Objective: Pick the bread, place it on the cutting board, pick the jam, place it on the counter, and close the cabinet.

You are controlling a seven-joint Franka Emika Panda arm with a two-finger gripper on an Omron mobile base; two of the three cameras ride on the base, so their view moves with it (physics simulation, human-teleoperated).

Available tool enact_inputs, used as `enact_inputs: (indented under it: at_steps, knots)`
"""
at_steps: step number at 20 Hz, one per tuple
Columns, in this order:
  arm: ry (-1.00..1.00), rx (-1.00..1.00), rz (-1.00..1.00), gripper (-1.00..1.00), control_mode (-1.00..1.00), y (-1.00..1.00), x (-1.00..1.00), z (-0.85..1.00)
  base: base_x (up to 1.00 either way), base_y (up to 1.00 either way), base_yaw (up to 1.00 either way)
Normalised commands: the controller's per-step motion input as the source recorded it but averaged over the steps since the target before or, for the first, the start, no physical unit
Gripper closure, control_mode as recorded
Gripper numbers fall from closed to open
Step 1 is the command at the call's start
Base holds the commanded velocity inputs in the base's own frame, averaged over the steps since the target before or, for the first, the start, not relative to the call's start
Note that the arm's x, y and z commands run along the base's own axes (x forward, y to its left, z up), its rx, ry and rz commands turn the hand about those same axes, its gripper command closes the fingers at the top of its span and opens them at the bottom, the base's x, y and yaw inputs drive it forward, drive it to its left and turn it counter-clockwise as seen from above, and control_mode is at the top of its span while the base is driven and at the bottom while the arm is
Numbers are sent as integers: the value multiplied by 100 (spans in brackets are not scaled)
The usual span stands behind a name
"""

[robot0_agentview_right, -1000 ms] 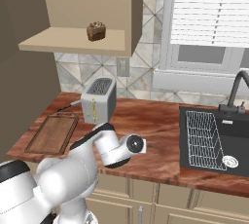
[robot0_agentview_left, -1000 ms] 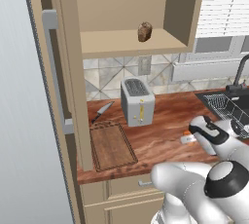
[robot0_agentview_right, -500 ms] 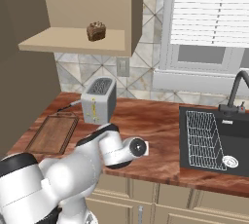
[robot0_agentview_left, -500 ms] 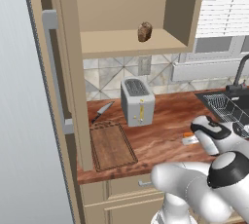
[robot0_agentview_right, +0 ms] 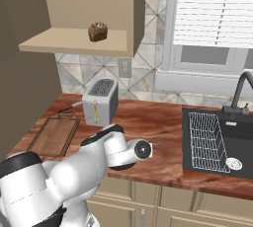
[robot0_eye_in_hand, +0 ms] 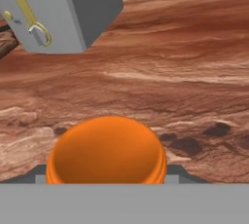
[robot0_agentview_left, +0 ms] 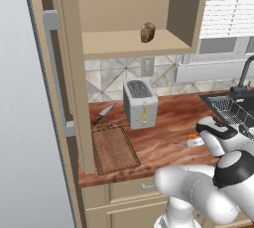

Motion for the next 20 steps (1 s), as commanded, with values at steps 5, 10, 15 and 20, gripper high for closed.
enact_inputs:
  at_steps: [5, 10, 15, 20]
  knots:
    - [0, 0, 0, 100, -100, 0, 0, 0, 0, 0, 0]
    - [0, 0, 0, 100, -100, 1, 0, -7, 0, 0, 0]
    - [-1, 0, 0, 100, -100, 0, 0, -3, 0, 0, 0]
    - [0, 0, 0, -100, -100, 0, 0, 0, 0, 0, 0]
